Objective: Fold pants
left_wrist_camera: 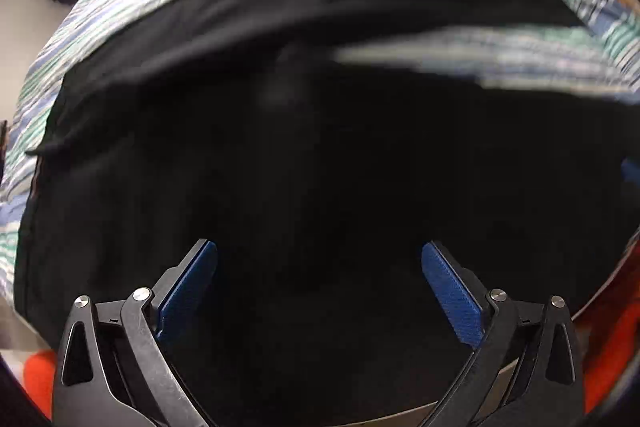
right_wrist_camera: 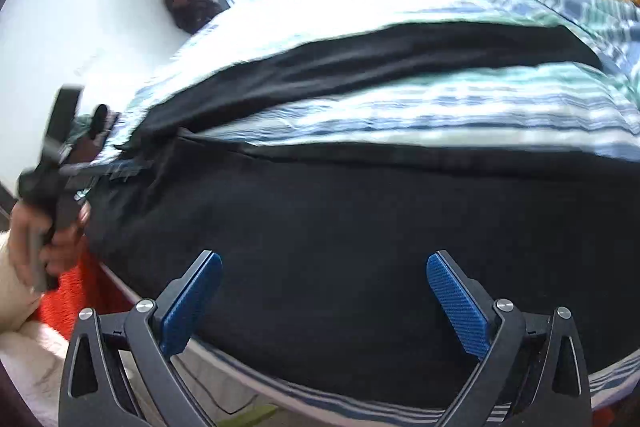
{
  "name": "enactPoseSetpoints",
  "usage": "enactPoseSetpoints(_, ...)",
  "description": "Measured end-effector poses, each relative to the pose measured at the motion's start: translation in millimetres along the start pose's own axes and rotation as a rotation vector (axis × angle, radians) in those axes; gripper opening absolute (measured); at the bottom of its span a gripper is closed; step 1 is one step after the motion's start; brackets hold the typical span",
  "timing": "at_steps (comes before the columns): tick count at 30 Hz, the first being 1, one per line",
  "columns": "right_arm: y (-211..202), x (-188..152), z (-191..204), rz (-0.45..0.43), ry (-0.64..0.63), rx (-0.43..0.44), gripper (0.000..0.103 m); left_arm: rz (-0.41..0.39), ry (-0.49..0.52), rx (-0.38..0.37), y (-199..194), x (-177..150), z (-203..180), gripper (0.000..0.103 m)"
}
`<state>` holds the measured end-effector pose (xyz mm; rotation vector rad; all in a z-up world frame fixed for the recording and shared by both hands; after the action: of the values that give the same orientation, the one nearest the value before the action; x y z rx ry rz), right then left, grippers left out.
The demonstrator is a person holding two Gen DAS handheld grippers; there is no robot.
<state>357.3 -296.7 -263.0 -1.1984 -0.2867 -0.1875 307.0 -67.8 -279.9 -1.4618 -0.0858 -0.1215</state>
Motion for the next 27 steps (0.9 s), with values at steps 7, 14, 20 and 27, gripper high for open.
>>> enactPoseSetpoints(7,-64.5,-32.7,-169.3,-0.234,0.546,-0.172,0.089,-0.008,-0.221,0.107,-12.7,-45.4,107.8,0.103)
enactPoseSetpoints(14,-61.4,-32.3,-163.9,-0.185,0.44,-0.329,0.09,-0.044,-0.418,0.076,-38.7,-73.1,154.3,0.102)
enactPoseSetpoints(20,-74.0,-25.9,-135.2,-0.26,0.365,-0.319,0.093,-0.254,-0.162,0.106,-76.2,-11.7,81.4,0.102)
enactPoseSetpoints(27,-49.9,-23.7,-131.6,-0.158,0.34,-0.337,0.094,-0.089,-0.539,0.2,-11.7,2.7,175.9,0.103)
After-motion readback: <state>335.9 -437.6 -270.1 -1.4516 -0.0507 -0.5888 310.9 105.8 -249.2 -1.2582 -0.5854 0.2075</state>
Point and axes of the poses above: each gripper's, at about its wrist camera, not at the fingertips, and y roughly the way its jaws point, z to its left, x to its top, the point moved 7 cm from there along y, roughly the way its jaws point, and after that the axes turned 11 degrees about z, right-handed, at the moved point
